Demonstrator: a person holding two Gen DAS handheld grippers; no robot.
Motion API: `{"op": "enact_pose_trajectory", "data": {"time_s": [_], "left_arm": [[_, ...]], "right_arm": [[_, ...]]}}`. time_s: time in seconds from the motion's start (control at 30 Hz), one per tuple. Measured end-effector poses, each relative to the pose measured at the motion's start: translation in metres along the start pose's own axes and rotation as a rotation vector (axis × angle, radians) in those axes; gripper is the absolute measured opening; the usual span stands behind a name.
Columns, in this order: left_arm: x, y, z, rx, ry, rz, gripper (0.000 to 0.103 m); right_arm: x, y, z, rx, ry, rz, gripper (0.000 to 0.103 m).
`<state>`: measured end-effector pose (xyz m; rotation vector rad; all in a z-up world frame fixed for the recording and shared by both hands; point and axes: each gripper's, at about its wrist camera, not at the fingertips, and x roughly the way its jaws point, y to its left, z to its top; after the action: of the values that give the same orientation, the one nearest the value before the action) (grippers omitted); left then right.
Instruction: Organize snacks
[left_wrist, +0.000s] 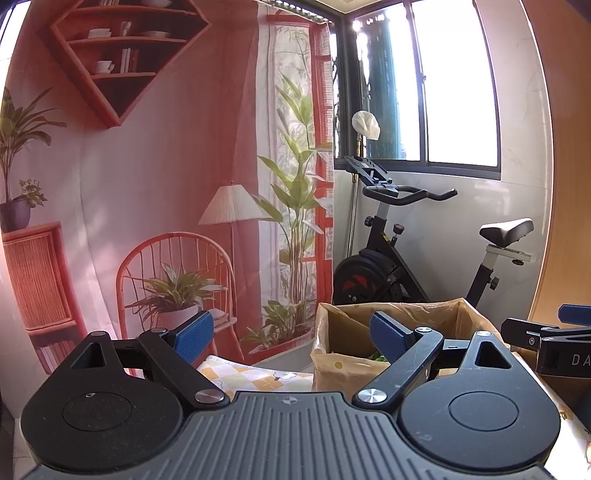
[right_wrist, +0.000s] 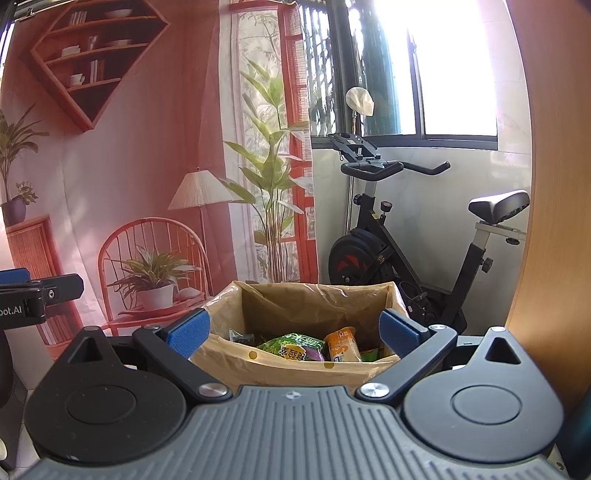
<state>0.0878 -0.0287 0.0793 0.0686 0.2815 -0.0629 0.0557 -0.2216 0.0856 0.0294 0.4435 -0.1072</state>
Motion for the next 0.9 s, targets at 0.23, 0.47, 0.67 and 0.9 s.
{"op": "enact_pose_trajectory", "data": {"time_s": [0.23, 0.47, 0.67, 0.9], "left_arm": [[-0.0003, 0.0038, 0.0009, -0.008, -0.002, 0.003, 0.093], [-0.0008, 0.0029, 0.0008, -0.008, -0.001, 0.005, 0.093], [-0.0003, 0.0045, 0.0001, -0.006, 0.004, 0.002, 0.093], [0.0008, 0.0073, -0.0002, -0.014, 0.007, -0.003, 0.093]], "right_arm": [[-0.0008, 0.0017, 0.0014, -0.008, -0.005, 0.003, 0.100], [-0.0013, 0.0017, 0.0016, -0.009, -0.008, 0.003, 0.100], [-0.0014, 0.0024, 0.0016, -0.008, -0.007, 0.001, 0.100], [-0.0004, 0.0040, 0.0007, -0.009, -0.003, 0.004, 0.100]]}}
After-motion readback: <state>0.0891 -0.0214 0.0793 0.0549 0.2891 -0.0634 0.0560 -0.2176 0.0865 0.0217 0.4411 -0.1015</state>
